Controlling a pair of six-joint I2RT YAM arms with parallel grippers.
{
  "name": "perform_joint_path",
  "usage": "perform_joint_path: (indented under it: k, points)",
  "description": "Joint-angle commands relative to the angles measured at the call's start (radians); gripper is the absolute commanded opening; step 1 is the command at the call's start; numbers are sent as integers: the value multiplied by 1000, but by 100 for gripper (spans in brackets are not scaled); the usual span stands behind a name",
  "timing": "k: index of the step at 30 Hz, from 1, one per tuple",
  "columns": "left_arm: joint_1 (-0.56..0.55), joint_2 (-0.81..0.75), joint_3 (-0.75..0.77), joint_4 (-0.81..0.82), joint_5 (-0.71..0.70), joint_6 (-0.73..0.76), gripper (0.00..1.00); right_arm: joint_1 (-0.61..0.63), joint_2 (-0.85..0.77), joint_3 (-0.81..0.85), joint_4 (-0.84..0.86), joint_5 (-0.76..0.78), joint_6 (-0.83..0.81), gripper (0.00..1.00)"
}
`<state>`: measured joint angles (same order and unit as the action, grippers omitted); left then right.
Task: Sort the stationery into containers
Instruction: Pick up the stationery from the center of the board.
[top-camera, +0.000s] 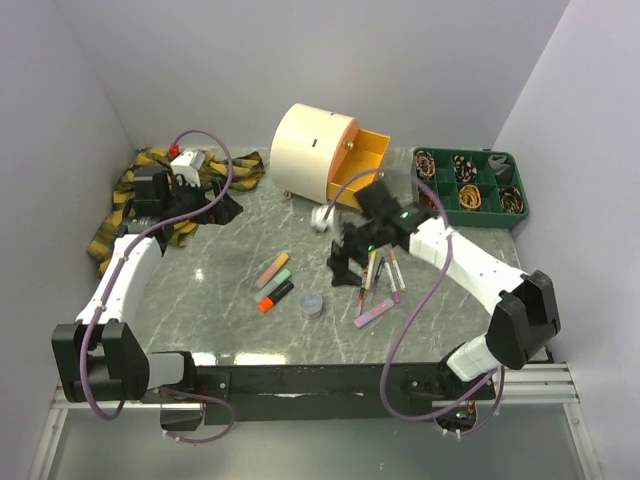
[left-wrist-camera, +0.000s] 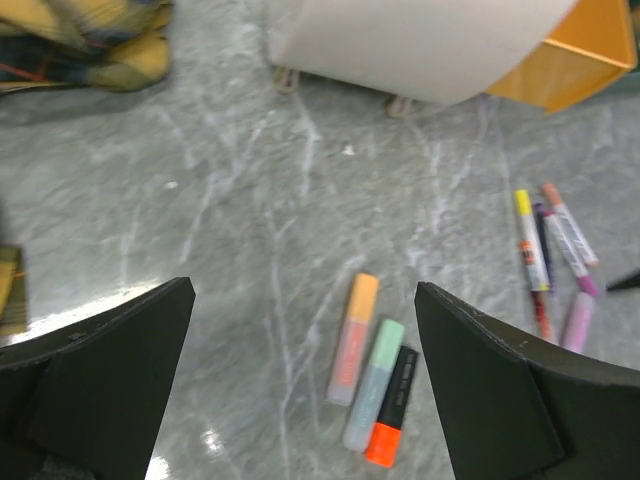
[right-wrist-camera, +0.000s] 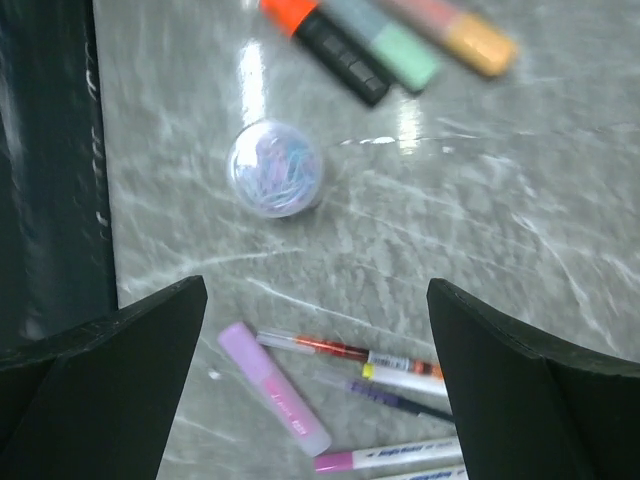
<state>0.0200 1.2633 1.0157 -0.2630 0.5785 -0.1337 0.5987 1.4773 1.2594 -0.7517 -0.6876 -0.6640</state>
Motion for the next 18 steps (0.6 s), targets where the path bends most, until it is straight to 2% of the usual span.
perform_joint_path:
  k: [1, 3, 6, 18]
  points:
    - [21, -56, -14, -16, -72, 39, 99, 165, -25, -121, 121, 192, -275, 100]
    - [29, -76, -40, -12, -89, 39, 100, 208, -26, -185, 205, 229, -318, 100]
    - [49, -107, -72, -13, -86, 28, 99, 254, 18, -186, 267, 231, -303, 100]
    - [97, -183, -134, -5, -62, 5, 99, 317, 198, -42, 190, 212, -325, 100]
